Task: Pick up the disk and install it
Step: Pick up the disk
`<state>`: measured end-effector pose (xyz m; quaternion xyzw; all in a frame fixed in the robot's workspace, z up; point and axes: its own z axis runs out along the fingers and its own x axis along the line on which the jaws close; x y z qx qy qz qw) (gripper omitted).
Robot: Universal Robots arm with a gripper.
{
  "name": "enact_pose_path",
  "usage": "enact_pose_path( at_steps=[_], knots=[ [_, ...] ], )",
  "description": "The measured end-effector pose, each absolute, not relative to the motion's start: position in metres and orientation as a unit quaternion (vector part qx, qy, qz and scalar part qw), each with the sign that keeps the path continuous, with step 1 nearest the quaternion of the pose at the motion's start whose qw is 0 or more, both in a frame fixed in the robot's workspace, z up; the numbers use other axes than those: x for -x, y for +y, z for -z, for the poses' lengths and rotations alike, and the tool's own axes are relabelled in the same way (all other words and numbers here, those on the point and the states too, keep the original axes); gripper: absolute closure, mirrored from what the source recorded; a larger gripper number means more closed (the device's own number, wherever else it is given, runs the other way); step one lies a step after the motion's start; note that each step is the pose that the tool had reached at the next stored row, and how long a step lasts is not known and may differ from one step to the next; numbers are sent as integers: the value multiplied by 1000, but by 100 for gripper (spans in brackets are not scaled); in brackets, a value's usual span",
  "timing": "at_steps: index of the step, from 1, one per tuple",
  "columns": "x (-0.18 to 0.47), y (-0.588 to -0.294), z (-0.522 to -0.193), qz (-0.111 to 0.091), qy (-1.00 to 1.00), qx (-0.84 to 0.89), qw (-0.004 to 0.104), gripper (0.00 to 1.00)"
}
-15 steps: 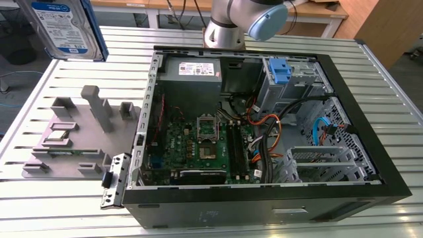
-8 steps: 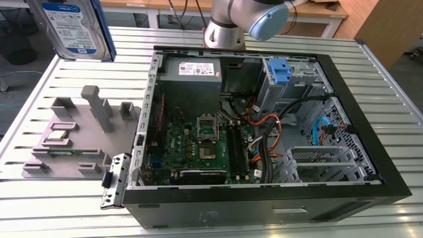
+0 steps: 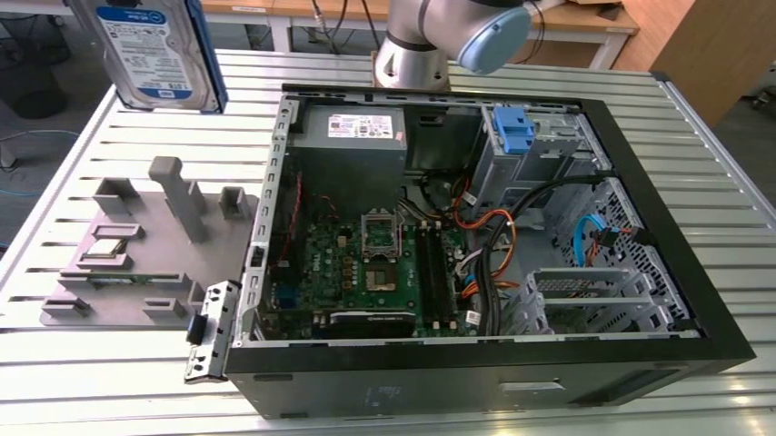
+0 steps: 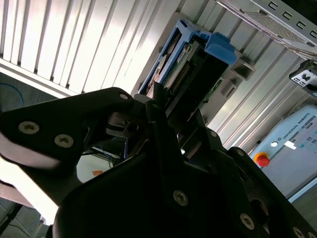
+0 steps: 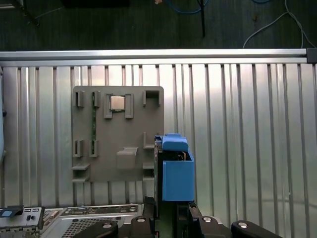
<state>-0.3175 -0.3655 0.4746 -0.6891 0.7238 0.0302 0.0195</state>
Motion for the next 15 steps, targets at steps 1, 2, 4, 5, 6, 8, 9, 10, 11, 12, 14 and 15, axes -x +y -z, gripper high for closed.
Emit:
enact_pose_path(
  at_steps=[1,2,4,5,6,8,9,10,11,12,14,15],
  knots=[
    [316,-365,-475,-30,724,689,19,65],
    [314,-365,-475,-30,724,689,19,65],
    [311,-366,-475,-30,724,689,20,65],
    [310,-365,-475,-30,724,689,19,65],
    [308,-366,-475,-30,724,689,19,65],
    [305,-366,-475,-30,724,689,19,65],
    [303,-366,-475,-30,724,689,19,65],
    [302,-366,-475,-30,724,689,19,65],
    [300,-366,-475,-30,724,689,19,65],
    [298,-366,-475,-30,724,689,20,65],
    [294,-366,-475,-30,724,689,19,65],
    [292,-365,-475,-30,724,689,19,65]
  ],
)
